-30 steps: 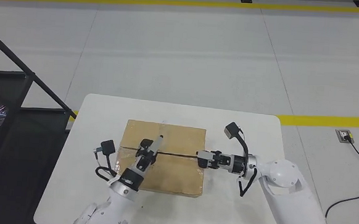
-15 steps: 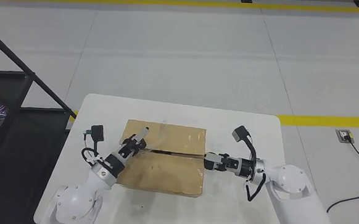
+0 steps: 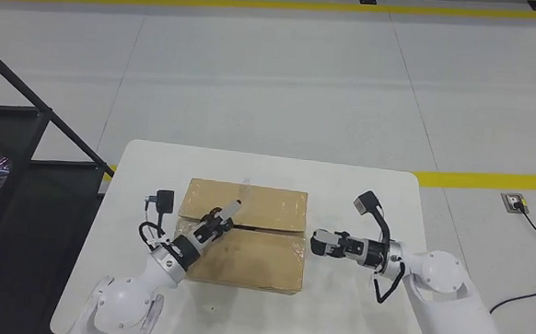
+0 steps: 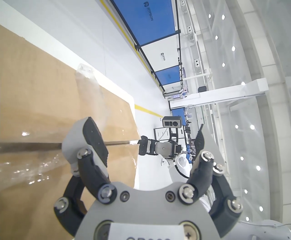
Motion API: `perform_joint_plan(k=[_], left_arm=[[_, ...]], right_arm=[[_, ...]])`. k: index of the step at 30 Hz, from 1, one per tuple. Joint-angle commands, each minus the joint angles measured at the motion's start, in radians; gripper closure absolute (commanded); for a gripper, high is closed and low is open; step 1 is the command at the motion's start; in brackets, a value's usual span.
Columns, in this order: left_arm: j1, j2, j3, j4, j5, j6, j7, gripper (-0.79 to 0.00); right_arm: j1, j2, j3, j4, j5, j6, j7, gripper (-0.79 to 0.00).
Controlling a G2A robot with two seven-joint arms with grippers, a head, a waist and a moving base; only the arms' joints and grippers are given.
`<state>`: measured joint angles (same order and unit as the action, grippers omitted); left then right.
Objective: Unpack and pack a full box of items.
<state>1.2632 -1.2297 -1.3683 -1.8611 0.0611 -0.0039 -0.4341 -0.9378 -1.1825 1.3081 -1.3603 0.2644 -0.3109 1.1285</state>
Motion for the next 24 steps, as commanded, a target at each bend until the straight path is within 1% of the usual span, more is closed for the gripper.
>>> perform_joint_plan(k=[1,9,12,14,17,19,22,24], left_arm=[[-0.008,-0.002,0.021,0.005,0.023,0.005,0.018,-0.785],[-0.040,-0.012,0.100,0.016,0.062,0.019,0.045,-0.785],[-0.047,-0.015,0.113,0.017,0.065,0.016,0.061,-0.785],[-0.043,-0.016,0.108,0.009,0.054,0.007,0.081,-0.785],[-0.023,-0.014,0.068,-0.025,0.035,-0.017,0.111,-0.785],[-0.007,-0.009,0.010,-0.042,-0.002,-0.023,0.108,-0.785],[-0.003,0.000,-0.102,-0.036,-0.135,0.007,0.047,-0.785],[-0.019,0.007,-0.157,-0.018,-0.208,0.052,-0.030,-0.785]], right_arm=[[0.003,0.001,-0.001,0.006,0.004,-0.005,0.002,-0.785],[0.007,0.008,-0.002,0.032,0.021,-0.021,0.009,-0.785],[0.005,0.010,-0.001,0.033,0.024,-0.021,0.008,-0.785],[0.004,0.012,-0.001,0.033,0.026,-0.020,0.009,-0.785],[0.004,0.014,-0.002,0.033,0.028,-0.017,0.008,-0.785],[0.005,0.016,-0.003,0.035,0.029,-0.016,0.008,-0.785],[0.007,0.018,-0.005,0.042,0.032,-0.016,0.007,-0.785],[0.009,0.019,-0.005,0.051,0.037,-0.020,0.009,-0.785]])
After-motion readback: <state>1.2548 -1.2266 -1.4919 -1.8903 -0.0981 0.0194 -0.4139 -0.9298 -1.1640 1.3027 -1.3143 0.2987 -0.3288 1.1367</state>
